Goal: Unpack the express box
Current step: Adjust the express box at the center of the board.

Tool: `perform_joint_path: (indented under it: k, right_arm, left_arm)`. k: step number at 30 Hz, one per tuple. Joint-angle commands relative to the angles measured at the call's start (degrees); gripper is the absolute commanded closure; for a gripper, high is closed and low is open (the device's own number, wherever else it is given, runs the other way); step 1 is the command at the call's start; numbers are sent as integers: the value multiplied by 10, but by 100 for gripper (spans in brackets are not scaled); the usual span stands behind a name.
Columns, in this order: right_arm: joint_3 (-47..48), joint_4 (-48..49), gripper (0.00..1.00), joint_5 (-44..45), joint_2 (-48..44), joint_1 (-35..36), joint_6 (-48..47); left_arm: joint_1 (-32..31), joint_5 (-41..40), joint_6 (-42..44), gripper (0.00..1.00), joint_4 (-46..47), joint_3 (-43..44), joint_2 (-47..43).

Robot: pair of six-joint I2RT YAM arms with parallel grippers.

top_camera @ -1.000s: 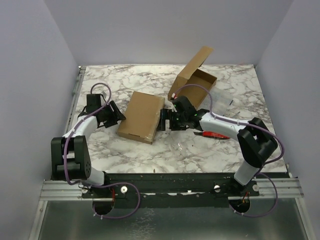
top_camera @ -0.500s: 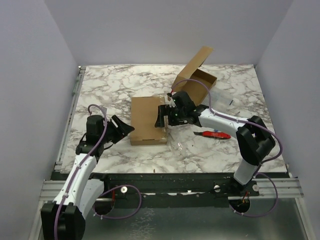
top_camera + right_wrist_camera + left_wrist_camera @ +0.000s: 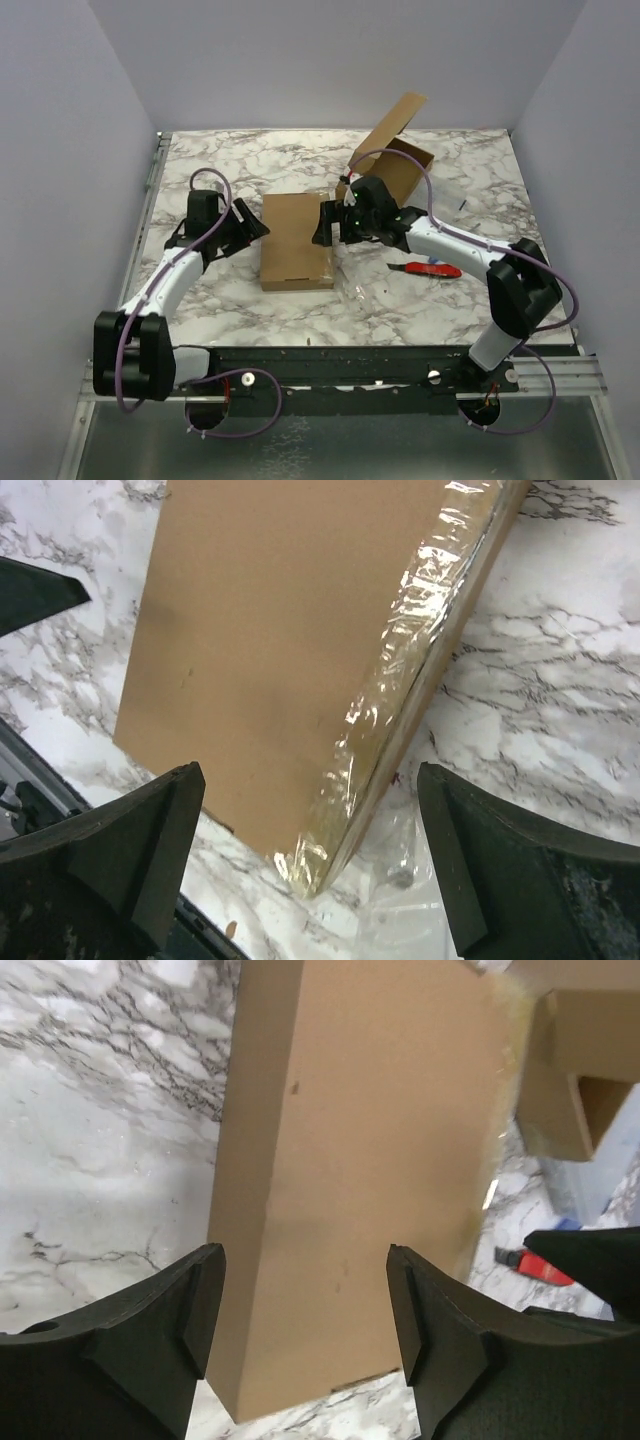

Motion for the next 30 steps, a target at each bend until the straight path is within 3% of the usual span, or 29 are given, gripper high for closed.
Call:
perform_joint_path:
  k: [1, 5, 14, 15, 20, 24, 27, 30]
  right_arm:
    - [0, 56, 4, -35, 69, 2, -12]
    - [18, 65, 6, -40, 88, 26, -16]
    - [-24, 67, 7, -130, 63, 74, 42]
    - [-18, 39, 6, -116, 52, 73, 36]
    - [54, -165, 0, 161, -21, 51, 17]
    - [72, -313, 0, 363, -61, -5, 159]
    - [-31, -304, 0, 339, -153, -83, 284]
    - [-152, -348, 5, 351, -239, -160, 530]
  left_arm:
    - [-4, 80, 31, 32, 60, 0, 105]
    - [-33, 71, -7, 37, 82, -47, 75]
    - [-60, 10, -182, 37, 37, -207, -203]
    - [-60, -15, -183, 35, 3, -202, -226]
    - [-60, -189, -126, 28, -163, -104, -277]
    - [-60, -333, -113, 24, -235, -44, -285]
    - [-60, -360, -95, 24, -226, -21, -281]
    - [-61, -324, -66, 26, -188, -5, -262]
